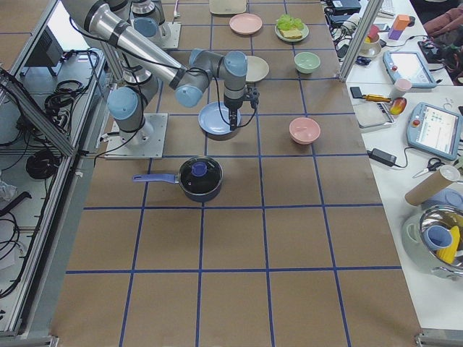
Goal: Stack three plates with pink and blue
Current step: 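Move the right gripper to the blue plate while the left nears the pink plate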
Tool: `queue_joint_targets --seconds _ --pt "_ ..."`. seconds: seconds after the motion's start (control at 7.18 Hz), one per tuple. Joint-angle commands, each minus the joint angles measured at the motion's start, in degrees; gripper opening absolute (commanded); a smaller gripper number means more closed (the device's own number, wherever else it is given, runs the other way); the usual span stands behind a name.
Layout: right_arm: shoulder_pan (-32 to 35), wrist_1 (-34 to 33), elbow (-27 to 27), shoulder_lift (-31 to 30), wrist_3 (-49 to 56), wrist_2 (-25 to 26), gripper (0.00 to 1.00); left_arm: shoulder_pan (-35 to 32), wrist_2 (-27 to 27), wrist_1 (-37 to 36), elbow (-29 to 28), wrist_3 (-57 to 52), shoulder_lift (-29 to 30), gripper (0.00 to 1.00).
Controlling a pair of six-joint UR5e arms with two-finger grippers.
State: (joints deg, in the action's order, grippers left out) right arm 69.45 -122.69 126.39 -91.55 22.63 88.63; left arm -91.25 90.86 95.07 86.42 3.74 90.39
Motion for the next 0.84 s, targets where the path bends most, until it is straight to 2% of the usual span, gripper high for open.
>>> queue_joint_targets --seconds 0.0,0.28,0.7 --pt "-0.2 -6.9 6.3 0.1 0.2 0.0 1.00 0.9 0.5 -5.2 4.7 0.2 5.7 1.00" --pt "-0.2 -7.6 8.1 0.1 0.2 0.0 1.00 2.8 2.0 -19.1 13.0 -0.3 13.0 1.00" --pt "-2.1 -10.9 9.7 3.7 0.3 -0.9 1.00 6.3 7.5 -24.2 14.3 -0.8 22.2 1.00"
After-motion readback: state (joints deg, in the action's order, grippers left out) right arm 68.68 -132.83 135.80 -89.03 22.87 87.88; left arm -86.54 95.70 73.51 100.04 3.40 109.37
